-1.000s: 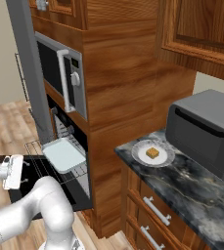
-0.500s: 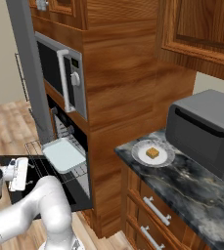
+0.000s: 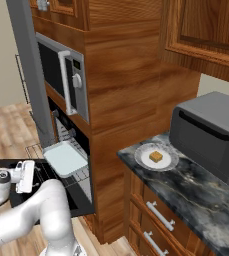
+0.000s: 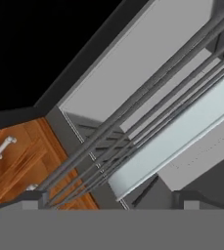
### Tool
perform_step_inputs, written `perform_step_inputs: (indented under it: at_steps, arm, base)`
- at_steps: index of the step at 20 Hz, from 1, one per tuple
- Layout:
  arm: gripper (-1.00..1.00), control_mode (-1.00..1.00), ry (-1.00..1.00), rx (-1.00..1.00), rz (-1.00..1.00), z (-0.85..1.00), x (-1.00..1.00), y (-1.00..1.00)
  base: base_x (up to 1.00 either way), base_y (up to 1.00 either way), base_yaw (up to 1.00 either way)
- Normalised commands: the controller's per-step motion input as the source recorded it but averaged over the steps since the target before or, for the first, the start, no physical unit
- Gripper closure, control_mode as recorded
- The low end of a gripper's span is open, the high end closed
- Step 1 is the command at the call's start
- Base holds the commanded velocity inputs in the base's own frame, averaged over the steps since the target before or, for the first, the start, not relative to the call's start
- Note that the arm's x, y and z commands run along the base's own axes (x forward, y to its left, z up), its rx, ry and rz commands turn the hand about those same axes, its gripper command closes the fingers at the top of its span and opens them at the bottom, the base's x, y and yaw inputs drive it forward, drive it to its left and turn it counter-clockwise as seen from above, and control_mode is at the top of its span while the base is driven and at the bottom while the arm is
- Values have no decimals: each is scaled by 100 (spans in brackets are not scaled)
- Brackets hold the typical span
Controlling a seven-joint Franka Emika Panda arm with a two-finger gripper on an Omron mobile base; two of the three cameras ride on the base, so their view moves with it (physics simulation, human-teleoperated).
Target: Take the baked cake out of the oven and place it on the plate for cooling. Then close the oven door.
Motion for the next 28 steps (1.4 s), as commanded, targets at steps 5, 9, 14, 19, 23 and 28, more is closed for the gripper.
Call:
perform_step_inputs:
  at_steps: [5,9,14,19,23,28]
  arm:
    - [-100,-100,0,0,0,-28,53,0]
    - [-100,-100,0,0,0,-37,55,0]
    - [-100,-100,0,0,0,-36,65,-2]
    - [-100,-100,0,3,0,-15,85,-12]
    - [-100,-100,0,5,0,-17,94,-16]
    - [-100,-100,0,4,0,-29,100,-20]
  base:
    - [0,0,0]
    - [0,0,0]
    - [0,0,0]
    - [0,0,0]
    - [0,0,0]
    - [0,0,0]
